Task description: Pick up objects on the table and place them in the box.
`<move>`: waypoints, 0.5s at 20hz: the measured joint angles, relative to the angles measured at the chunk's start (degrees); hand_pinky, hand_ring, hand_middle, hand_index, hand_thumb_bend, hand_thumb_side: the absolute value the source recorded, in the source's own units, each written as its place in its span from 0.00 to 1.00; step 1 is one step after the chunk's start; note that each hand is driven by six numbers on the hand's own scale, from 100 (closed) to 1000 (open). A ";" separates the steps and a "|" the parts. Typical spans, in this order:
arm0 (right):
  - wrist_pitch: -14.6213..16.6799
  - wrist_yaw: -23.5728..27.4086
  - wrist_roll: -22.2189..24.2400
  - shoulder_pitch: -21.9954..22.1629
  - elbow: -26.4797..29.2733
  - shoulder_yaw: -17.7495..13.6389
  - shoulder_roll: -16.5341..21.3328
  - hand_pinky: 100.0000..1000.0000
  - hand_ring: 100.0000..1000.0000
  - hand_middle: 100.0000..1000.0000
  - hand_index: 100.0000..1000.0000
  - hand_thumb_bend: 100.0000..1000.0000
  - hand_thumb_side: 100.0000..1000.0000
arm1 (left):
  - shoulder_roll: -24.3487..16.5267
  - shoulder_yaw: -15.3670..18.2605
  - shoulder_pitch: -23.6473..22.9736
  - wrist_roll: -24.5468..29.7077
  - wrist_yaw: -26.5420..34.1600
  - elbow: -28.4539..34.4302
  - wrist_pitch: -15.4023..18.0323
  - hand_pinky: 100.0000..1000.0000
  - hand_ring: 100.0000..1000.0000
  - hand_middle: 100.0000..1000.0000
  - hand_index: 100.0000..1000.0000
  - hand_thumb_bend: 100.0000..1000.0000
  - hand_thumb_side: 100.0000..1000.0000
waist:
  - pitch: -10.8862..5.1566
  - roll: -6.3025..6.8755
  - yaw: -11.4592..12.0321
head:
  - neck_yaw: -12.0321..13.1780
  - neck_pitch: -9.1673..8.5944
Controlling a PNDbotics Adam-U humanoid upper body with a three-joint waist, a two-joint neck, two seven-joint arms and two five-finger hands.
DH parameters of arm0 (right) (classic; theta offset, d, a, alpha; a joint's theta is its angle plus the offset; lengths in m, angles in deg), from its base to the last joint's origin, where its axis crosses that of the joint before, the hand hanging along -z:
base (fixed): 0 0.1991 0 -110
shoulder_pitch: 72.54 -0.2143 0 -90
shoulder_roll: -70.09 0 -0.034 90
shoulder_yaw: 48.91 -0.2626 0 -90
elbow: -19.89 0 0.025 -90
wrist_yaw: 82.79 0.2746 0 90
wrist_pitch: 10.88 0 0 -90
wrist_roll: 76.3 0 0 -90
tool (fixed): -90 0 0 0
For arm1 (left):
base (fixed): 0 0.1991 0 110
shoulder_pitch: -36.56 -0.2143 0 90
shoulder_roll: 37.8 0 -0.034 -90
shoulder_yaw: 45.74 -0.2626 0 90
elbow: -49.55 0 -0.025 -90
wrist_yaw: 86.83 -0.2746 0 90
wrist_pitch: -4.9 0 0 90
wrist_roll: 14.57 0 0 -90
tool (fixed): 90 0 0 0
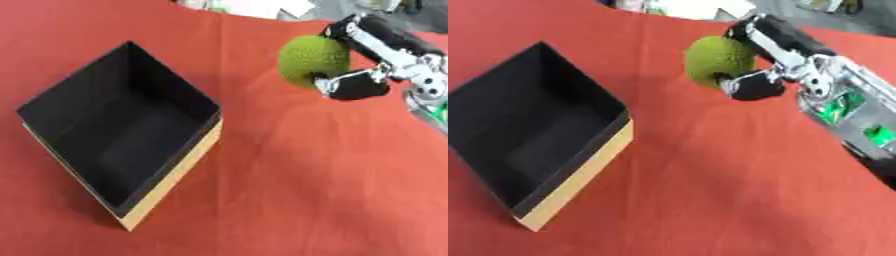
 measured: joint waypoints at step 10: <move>7.26 -2.04 8.06 -14.05 0.25 5.13 -11.10 0.64 0.50 0.39 0.59 0.00 0.00 | 0.01 -0.52 -0.01 0.11 0.02 -0.12 -0.11 0.64 0.50 0.49 0.64 0.00 0.00 | -1.01 0.01 0.72 | -1.66 0.51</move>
